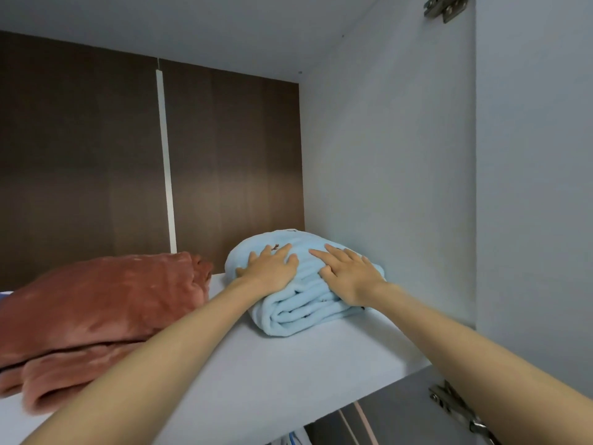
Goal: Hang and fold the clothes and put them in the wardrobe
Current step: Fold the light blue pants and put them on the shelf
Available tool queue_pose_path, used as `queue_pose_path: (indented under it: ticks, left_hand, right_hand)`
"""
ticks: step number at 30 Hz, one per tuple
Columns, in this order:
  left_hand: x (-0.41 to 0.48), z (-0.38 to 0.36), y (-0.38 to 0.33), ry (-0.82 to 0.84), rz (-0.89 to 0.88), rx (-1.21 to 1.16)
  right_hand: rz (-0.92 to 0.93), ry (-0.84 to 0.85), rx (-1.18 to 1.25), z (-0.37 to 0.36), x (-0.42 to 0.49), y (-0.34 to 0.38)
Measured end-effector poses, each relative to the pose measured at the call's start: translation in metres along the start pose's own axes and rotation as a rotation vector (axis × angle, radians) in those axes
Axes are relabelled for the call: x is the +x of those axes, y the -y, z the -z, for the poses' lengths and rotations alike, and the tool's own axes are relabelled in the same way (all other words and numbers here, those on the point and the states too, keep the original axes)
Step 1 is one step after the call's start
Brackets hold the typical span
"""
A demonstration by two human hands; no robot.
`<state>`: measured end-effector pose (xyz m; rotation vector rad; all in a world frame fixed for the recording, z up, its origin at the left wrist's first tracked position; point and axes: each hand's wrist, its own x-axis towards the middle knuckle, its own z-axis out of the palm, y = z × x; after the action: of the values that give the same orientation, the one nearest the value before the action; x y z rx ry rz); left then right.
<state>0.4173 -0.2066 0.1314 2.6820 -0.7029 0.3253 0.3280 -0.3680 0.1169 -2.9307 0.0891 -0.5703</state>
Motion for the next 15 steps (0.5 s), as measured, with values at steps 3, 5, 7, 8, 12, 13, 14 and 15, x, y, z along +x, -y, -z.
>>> queue_pose_path:
  ticks: [3,5,7,8,12,13,14,15]
  left_hand:
    - [-0.016,0.009,0.002,-0.064,-0.055,-0.048]
    - [-0.031,0.019,-0.003,-0.124,-0.085,-0.078]
    - [-0.049,0.030,-0.011,-0.202,-0.094,-0.074]
    - [-0.059,0.037,-0.018,-0.249,-0.103,-0.066]
    - [-0.111,0.063,-0.050,-0.358,-0.161,0.062]
    - [-0.125,0.068,-0.059,-0.374,-0.175,0.090]
    - [-0.140,0.071,-0.068,-0.389,-0.187,0.107]
    - [-0.155,0.074,-0.078,-0.401,-0.195,0.113]
  right_hand:
    - [-0.015,0.078,0.010,0.013,-0.008,0.004]
    - [-0.012,0.067,0.044,0.026,-0.017,0.004]
    - [-0.014,-0.035,0.119,0.039,-0.030,0.006]
    - [-0.017,-0.105,0.145,0.045,-0.039,0.006]
    - [0.007,-0.321,0.204,0.069,-0.081,0.003]
    - [0.016,-0.334,0.235,0.075,-0.093,0.002]
    - [0.024,-0.341,0.269,0.081,-0.104,-0.001]
    - [0.034,-0.347,0.302,0.086,-0.117,-0.003]
